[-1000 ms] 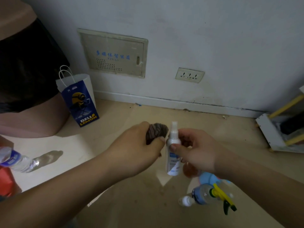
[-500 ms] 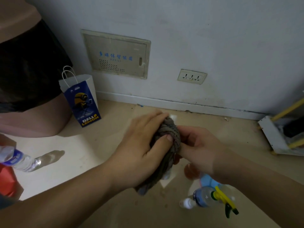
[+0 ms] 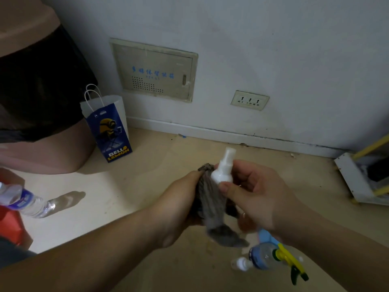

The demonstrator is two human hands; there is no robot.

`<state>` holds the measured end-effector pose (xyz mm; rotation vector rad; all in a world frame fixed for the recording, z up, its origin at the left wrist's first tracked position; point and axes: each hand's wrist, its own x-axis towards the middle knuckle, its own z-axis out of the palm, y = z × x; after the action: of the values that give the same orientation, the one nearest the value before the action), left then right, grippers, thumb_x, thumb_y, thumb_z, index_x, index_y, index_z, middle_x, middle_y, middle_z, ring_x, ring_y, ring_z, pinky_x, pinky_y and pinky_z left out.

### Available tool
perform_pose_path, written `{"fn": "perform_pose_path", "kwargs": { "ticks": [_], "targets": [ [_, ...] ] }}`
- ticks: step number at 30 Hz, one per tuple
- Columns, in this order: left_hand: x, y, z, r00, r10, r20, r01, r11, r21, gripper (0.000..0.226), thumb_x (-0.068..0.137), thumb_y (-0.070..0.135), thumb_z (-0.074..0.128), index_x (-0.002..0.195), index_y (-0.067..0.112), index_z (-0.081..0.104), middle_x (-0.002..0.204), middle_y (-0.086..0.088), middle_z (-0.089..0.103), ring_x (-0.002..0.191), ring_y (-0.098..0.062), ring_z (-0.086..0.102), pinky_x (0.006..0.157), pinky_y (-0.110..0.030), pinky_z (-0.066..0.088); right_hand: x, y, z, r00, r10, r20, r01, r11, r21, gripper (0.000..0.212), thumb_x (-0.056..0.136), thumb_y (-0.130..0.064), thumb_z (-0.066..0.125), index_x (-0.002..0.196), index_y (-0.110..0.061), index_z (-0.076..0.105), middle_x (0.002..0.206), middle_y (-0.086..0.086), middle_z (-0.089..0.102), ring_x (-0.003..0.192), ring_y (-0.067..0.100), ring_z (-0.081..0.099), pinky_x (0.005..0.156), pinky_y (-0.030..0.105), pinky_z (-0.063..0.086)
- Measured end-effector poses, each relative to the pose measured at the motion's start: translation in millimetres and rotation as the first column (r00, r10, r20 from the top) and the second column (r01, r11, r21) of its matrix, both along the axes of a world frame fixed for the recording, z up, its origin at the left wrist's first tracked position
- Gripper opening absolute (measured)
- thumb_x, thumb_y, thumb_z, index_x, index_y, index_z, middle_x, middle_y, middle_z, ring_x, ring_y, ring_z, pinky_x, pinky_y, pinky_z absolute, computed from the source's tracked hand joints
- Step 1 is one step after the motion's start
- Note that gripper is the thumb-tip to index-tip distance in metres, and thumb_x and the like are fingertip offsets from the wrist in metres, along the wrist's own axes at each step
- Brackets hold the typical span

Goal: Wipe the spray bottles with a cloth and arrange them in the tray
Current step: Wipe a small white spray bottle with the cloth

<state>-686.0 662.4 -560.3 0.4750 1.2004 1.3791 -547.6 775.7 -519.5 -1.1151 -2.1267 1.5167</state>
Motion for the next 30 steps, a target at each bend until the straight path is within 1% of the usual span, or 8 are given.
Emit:
{"fn": "perform_pose_path", "kwargs": {
  "ticks": [2,4,7,12,15,19,24,30],
  "targets": [
    [0.2,-3.0,-3.7,0.991,0.084,0.100,-0.084,0.996,-0.001,0.024,0.105,0.016,0.046,0.093,0.011,0.065,0.047,0.006,0.066,0.045,0.002,0.064,0.053,-0.010,0.051,-1.3,2.9,-1.4,0.999,0.034,0.024,-0.034,0.999,0.004,0.021,0.093,-0.014,0.070,0.110,-0.027,0.072,0.100,-0.009,0.077,0.094,0.007,0.072,0.077,0.022,0.057],
    [19.9,-11.3,3.3,0.989,-0.005,-0.147,0.013,0.999,0.050,0.022,0.105,0.025,0.049,0.113,0.026,0.070,0.084,0.015,0.078,0.077,0.009,0.071,0.072,-0.006,0.050,-3.5,7.1,-3.6,0.999,-0.010,-0.046,0.008,0.999,-0.044,0.021,0.095,-0.010,0.068,0.112,-0.020,0.073,0.102,-0.004,0.078,0.099,0.012,0.073,0.084,0.029,0.059],
    [34.1,-5.2,-2.3,0.876,0.105,-0.471,-0.082,0.994,0.069,0.040,0.106,0.046,0.041,0.144,0.058,0.045,0.137,0.031,0.058,0.124,0.011,0.056,0.103,-0.017,0.044,-4.4,8.5,-8.0,0.990,-0.093,-0.110,0.080,0.990,-0.119,0.020,0.095,-0.012,0.069,0.112,-0.020,0.075,0.105,-0.003,0.078,0.104,0.014,0.073,0.096,0.036,0.057],
    [13.9,16.0,-2.3,0.987,0.110,0.115,-0.091,0.983,-0.161,0.036,0.108,0.042,0.042,0.113,0.031,0.076,0.119,-0.009,0.077,0.097,-0.019,0.078,0.082,-0.035,0.062,-4.0,4.4,-5.9,0.990,-0.063,-0.127,0.046,0.990,-0.130,0.027,0.091,-0.013,0.071,0.116,-0.023,0.072,0.108,-0.007,0.078,0.105,0.008,0.072,0.094,0.030,0.056],
    [12.6,8.1,10.4,0.979,-0.035,0.199,0.068,0.984,-0.164,0.048,0.106,0.050,0.038,0.120,0.024,0.075,0.108,-0.009,0.079,0.095,-0.022,0.077,0.079,-0.038,0.061,-1.6,7.8,-1.0,0.995,0.065,-0.075,-0.071,0.994,-0.081,0.024,0.091,-0.028,0.071,0.115,-0.027,0.074,0.106,-0.006,0.077,0.102,0.010,0.072,0.089,0.030,0.058],
    [-1.3,14.0,6.1,0.981,0.145,-0.128,-0.170,0.963,-0.210,0.038,0.104,0.040,0.041,0.102,0.022,0.075,0.098,-0.010,0.077,0.092,-0.028,0.073,0.081,-0.041,0.058,-1.7,18.0,6.5,0.988,-0.061,0.143,0.029,0.976,0.216,0.064,0.083,-0.077,0.050,0.086,-0.017,0.073,0.079,0.000,0.070,0.063,0.009,0.061,0.063,0.026,0.050],
    [-2.2,9.8,1.4,0.868,0.131,-0.479,-0.163,0.986,-0.025,0.030,0.107,0.031,0.042,0.097,0.011,0.062,0.077,-0.015,0.056,0.062,-0.019,0.049,0.051,-0.034,0.042,1.6,27.0,12.7,0.935,-0.136,0.326,0.148,0.989,-0.013,0.080,0.092,-0.076,0.037,0.050,-0.010,0.051,0.046,0.009,0.051,0.040,0.019,0.043,0.043,0.021,0.036],
    [-8.2,4.6,-3.9,0.375,0.233,-0.897,0.071,0.958,0.279,0.026,0.103,0.040,0.047,0.120,0.029,0.062,0.109,0.011,0.054,0.096,-0.008,0.058,0.078,-0.027,0.050,2.0,18.7,7.7,0.956,-0.147,0.255,0.212,0.945,-0.250,0.065,0.103,-0.046,0.045,0.045,-0.018,0.036,0.044,0.004,0.030,0.038,0.017,0.022,0.045,0.022,0.020]
  ]
}}
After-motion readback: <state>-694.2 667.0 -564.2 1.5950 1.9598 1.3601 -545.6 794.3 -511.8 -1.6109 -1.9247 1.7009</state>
